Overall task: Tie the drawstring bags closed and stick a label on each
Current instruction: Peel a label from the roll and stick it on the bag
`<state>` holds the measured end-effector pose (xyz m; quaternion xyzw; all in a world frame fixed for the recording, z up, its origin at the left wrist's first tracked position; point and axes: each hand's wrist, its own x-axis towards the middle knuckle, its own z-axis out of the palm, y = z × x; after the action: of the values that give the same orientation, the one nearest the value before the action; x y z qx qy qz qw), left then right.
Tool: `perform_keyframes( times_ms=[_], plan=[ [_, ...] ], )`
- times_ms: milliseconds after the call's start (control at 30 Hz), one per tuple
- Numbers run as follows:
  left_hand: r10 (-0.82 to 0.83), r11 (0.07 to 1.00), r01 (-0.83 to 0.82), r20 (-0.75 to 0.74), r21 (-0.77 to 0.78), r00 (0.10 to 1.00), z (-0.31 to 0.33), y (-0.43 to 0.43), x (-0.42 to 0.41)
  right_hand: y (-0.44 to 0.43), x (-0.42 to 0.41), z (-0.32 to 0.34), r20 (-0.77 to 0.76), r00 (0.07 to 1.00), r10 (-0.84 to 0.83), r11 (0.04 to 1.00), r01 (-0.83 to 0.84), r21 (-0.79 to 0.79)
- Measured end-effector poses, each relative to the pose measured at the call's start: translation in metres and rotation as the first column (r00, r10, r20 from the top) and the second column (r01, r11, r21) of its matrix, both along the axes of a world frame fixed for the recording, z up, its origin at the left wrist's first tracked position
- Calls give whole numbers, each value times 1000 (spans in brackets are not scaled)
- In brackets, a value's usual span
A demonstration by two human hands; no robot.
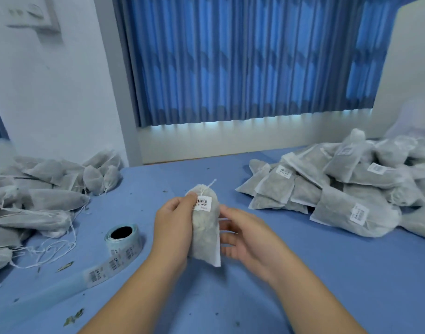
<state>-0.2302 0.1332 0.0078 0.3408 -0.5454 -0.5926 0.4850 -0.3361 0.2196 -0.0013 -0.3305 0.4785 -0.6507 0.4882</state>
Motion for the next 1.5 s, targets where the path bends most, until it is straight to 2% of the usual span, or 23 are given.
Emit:
perform_keyframes(
  times_ms=[133,200,333,400,467,533,633,700,800,867,1100,1300,1400,1500],
  plan=[
    [20,996,-14,68,-87,997,19,6,-46,31,-26,3,-223,974,37,999,-31,32],
    [-49,994,58,99,-94,994,27,17,-73,43,-40,5,-225,973,-57,998,63,18],
    [-263,963,267,114,-20,958,34,43,-120,64,-79,15,-14,968,-250,967,249,-52],
    [-314,949,314,95,12,945,34,54,-136,73,-101,18,92,929,-358,930,364,-53],
    [-340,940,340,80,22,937,29,65,-147,78,-124,24,131,876,-464,882,470,-21],
    [-371,929,369,68,37,926,22,76,-155,82,-147,41,182,837,-516,848,529,-30],
    [-386,920,385,5,72,922,21,87,-163,85,-184,79,347,784,-514,793,589,-156],
    [-379,921,381,-44,81,925,26,90,-165,87,-204,103,374,727,-575,725,665,-180],
    [-387,915,396,-111,71,915,36,88,-162,82,-216,112,322,645,-693,651,752,-104],
    [-384,913,398,-143,85,912,41,82,-156,74,-210,103,285,661,-694,677,734,-53],
    [-364,896,409,-243,173,899,49,53,-112,29,-147,55,118,853,-509,861,501,92],
    [-236,956,257,-152,139,960,42,12,-32,-36,-47,30,122,974,-193,980,185,75],
    [-129,988,132,-47,85,991,36,-13,23,-69,6,22,143,988,-64,998,63,11],
    [-31,996,27,44,90,999,31,-36,77,-94,54,19,163,986,-29,998,37,-43]
  ],
)
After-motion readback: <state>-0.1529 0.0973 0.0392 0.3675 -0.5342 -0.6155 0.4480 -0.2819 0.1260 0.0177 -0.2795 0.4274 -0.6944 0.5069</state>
